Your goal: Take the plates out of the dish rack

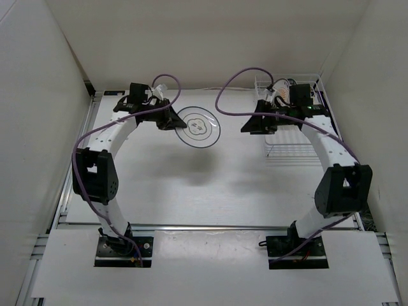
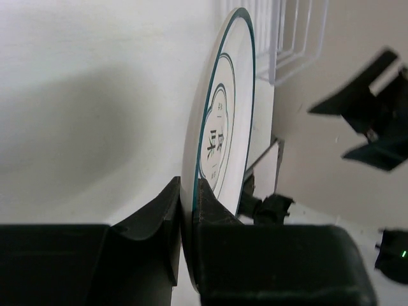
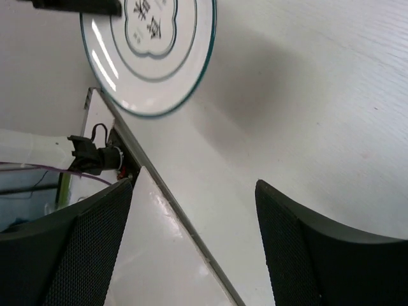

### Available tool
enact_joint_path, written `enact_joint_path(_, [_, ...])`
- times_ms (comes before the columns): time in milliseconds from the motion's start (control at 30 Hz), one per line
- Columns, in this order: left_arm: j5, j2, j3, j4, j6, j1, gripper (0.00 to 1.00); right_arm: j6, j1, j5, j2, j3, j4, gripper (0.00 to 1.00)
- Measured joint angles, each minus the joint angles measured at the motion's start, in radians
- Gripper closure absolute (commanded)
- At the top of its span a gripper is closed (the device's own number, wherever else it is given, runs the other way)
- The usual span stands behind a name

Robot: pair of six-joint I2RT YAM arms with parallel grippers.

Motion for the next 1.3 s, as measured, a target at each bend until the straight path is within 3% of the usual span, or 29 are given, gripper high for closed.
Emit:
enact_joint_path(133, [-0.04, 0.048, 0.041, -0.011, -0.043, 0.079, 0.9, -0.051, -0.05, 0.029, -0.121, -0.057, -0.05, 0.16])
enact_joint_path(300, [-0.034, 0.202, 0.198, 0.027, -0.084, 0.223, 0.9, -0.139, -0.113, 0.056, -0.227, -0.085, -0.148, 0.15])
enact_joint_path(467, [-0.01, 0.345, 0.335, 0.08, -0.103, 0.351, 0.9, -0.239, -0.227, 0.077, -0.237, -0.081, -0.291, 0.1])
enact_joint_path(733, [0.139, 0.521, 0.404, 0.185, -0.114, 0.509, 0.9, -0.309, -0.405, 0.11, -0.214, -0.026, -0.402, 0.02])
enact_joint_path(1067, [0.208, 0.676, 0.404, 0.206, -0.08, 0.541, 0.9, -0.32, -0.428, 0.117, -0.214, -0.017, -0.418, 0.0])
enact_joint_path(1300, [0.09, 0.679, 0.404, 0.212, -0.043, 0.54, 0.9, -0.321, -0.435, 0.122, -0.214, -0.023, -0.413, 0.0])
